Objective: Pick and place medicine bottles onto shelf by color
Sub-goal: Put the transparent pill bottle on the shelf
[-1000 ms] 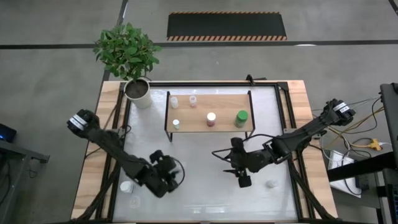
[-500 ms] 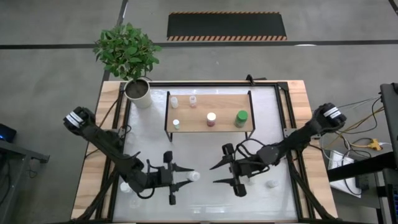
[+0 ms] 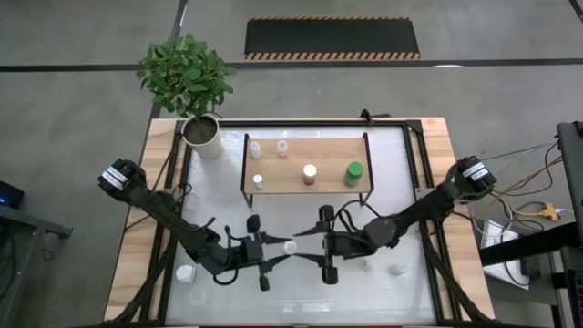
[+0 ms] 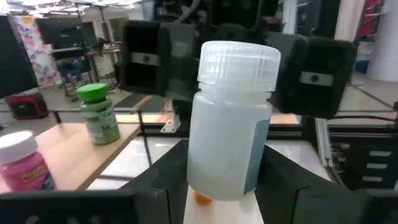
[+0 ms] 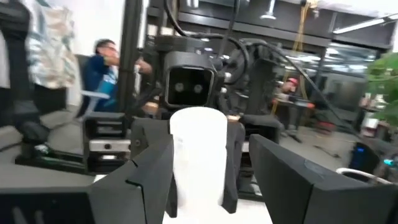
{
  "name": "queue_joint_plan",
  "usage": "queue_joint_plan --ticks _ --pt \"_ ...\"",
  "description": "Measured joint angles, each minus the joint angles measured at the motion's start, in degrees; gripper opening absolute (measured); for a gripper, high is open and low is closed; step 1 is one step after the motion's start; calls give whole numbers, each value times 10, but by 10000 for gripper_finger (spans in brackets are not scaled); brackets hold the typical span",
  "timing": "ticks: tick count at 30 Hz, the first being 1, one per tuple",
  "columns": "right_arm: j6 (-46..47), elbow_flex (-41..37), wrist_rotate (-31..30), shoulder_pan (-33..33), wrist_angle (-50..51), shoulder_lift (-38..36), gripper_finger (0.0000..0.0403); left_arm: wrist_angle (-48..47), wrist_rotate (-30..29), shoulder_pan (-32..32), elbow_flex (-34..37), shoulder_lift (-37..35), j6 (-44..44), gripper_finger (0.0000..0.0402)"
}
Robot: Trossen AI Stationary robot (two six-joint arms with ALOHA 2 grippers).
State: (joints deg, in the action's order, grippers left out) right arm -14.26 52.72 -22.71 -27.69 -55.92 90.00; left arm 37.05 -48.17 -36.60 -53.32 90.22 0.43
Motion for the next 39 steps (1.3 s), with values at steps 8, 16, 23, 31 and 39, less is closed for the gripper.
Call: queue_joint_plan --ticks 8,16,23,31,39 --pt "-18 3 -28 0 4 -3 198 0 -3 4 0 0 0 123" --pt "-14 3 -29 0 3 -3 198 5 1 26 -2 0 0 124" --pt "-14 5 -28 5 4 -3 198 24 0 33 -2 5 1 124" --pt "-14 6 -28 12 6 -3 198 45 -1 39 -2 14 0 124" --pt "-22 37 -33 13 65 -3 183 45 2 42 -2 14 1 124"
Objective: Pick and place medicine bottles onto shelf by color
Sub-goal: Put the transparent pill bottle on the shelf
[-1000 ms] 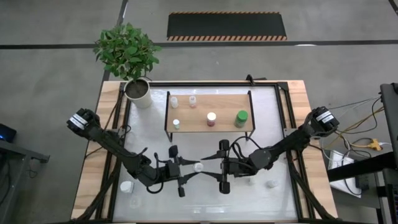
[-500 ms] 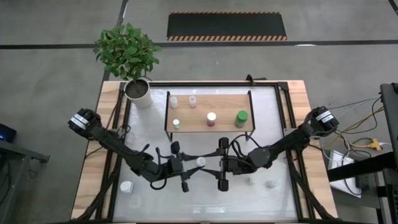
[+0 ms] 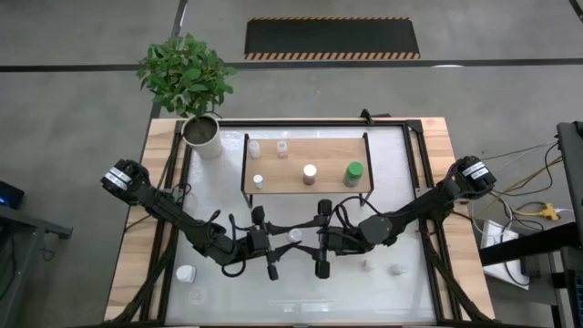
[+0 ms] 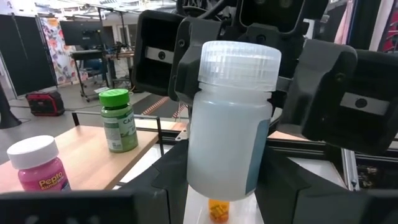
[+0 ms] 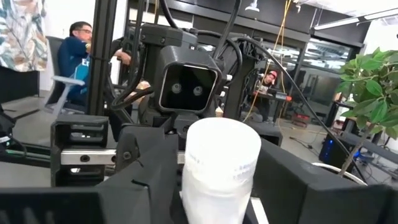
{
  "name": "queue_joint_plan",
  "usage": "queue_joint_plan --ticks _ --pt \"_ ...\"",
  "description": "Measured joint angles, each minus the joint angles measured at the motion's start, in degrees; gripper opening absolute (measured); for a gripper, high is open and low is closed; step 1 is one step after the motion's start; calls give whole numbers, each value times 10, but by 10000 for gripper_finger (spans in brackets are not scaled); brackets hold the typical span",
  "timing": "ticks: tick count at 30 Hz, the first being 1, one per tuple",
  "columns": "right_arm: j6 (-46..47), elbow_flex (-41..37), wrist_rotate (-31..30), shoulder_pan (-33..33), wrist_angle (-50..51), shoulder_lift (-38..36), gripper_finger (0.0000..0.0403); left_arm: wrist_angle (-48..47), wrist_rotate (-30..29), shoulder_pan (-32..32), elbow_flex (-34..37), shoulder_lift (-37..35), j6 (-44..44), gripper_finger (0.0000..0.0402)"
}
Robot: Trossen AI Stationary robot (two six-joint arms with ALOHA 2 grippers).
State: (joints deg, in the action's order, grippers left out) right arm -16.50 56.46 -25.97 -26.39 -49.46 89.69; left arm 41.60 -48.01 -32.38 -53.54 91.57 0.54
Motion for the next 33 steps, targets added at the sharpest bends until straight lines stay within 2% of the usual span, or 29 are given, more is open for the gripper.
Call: queue_joint_plan --ticks 5,15,19,26,29,33 --pt "1 1 -7 0 1 0 131 -1 1 0 0 0 3 129" --pt "35 5 -11 -1 54 -11 134 -19 -3 -1 2 -7 3 229" --pt "67 14 -10 -1 121 -46 140 -78 -5 -13 2 -29 15 256" --pt "172 86 -5 14 358 -118 136 -171 -4 -26 3 -77 18 264" --pt "207 134 42 29 448 -134 136 -186 -4 -26 5 -89 19 265" --pt "250 197 146 60 498 -145 136 -186 -3 -26 12 -94 29 265"
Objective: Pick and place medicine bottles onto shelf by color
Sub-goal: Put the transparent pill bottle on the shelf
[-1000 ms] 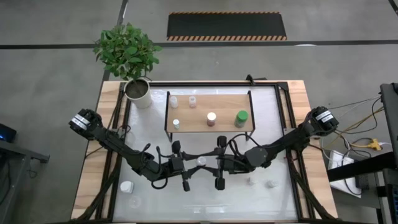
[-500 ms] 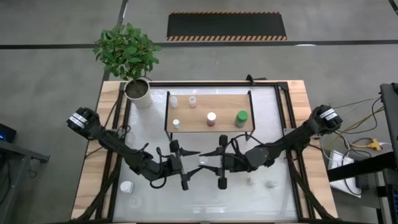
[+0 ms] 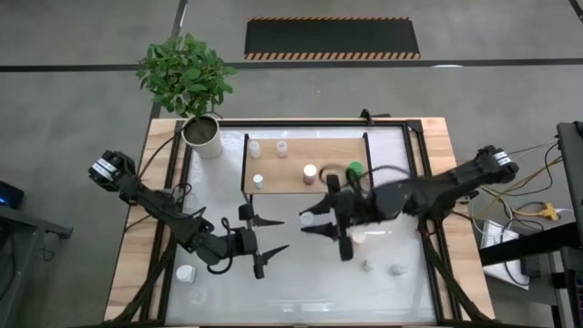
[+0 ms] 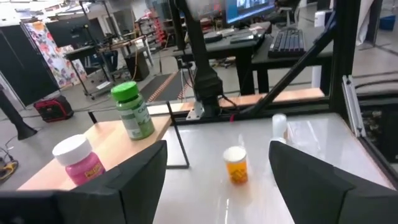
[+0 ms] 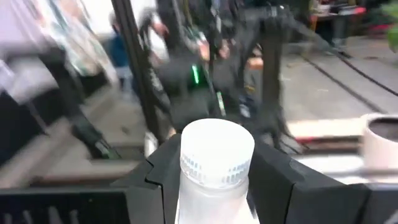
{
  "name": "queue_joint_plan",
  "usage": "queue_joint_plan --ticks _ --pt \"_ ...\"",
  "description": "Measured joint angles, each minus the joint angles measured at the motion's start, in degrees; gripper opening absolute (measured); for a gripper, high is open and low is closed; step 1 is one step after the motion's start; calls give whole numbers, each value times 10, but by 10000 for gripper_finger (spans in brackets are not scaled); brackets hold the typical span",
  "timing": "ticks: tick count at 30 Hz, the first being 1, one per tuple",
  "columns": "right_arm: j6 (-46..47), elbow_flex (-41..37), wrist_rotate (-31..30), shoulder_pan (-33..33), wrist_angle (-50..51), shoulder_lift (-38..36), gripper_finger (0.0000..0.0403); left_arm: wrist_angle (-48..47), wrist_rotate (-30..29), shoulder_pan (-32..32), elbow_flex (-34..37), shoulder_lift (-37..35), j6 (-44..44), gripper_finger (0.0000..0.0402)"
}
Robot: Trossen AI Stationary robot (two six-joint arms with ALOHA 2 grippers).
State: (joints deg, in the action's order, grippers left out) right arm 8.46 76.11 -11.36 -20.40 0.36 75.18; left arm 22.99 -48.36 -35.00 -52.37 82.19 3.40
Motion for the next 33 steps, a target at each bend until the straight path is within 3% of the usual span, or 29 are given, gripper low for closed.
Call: queue_joint_plan --ticks 5,14,24,30,33 --pt "67 76 84 55 0 -11 136 3 0 0 7 -2 0 265" --pt "141 167 83 133 2 -9 137 11 1 0 20 -2 0 265" --pt "111 257 94 165 77 23 137 25 1 2 18 -4 3 265" --pt "68 320 213 166 114 52 137 27 -4 2 15 -6 35 265" --pt "20 348 229 166 171 62 137 46 -7 2 11 -13 69 265"
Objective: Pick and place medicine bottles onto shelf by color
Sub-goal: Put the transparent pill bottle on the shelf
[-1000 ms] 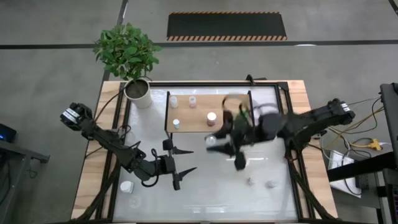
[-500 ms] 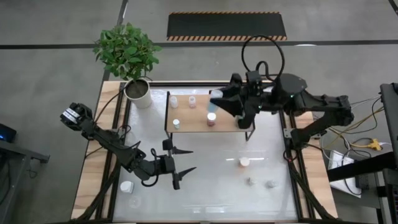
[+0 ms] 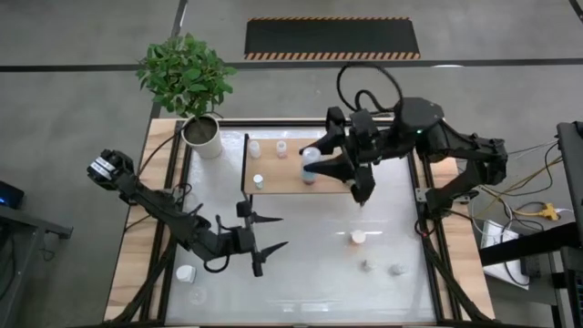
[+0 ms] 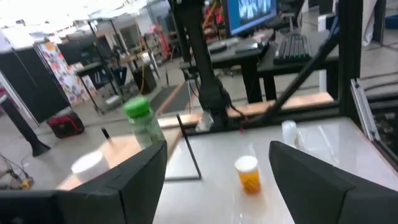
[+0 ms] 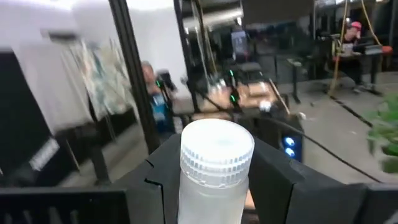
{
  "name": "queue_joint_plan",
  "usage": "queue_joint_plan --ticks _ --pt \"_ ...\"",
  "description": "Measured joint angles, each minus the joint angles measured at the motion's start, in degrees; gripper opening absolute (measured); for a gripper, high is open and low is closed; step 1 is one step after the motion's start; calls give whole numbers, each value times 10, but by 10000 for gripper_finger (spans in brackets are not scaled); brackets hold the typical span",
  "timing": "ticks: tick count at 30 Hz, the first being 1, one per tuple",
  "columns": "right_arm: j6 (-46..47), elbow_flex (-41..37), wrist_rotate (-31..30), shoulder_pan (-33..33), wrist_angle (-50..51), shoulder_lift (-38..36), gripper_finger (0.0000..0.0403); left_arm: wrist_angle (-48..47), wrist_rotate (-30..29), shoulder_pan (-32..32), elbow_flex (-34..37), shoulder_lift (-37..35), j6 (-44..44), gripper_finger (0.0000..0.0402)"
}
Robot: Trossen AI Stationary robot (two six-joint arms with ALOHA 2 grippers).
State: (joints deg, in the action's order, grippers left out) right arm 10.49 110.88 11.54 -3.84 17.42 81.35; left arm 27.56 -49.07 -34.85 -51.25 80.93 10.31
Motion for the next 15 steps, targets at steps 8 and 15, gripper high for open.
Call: queue_joint_plan --ticks 8,15 --pt "-94 -45 -93 0 66 -15 137 5 -4 0 5 -33 42 265" --pt "-132 -146 -188 28 67 -43 137 4 -7 0 19 -60 59 265"
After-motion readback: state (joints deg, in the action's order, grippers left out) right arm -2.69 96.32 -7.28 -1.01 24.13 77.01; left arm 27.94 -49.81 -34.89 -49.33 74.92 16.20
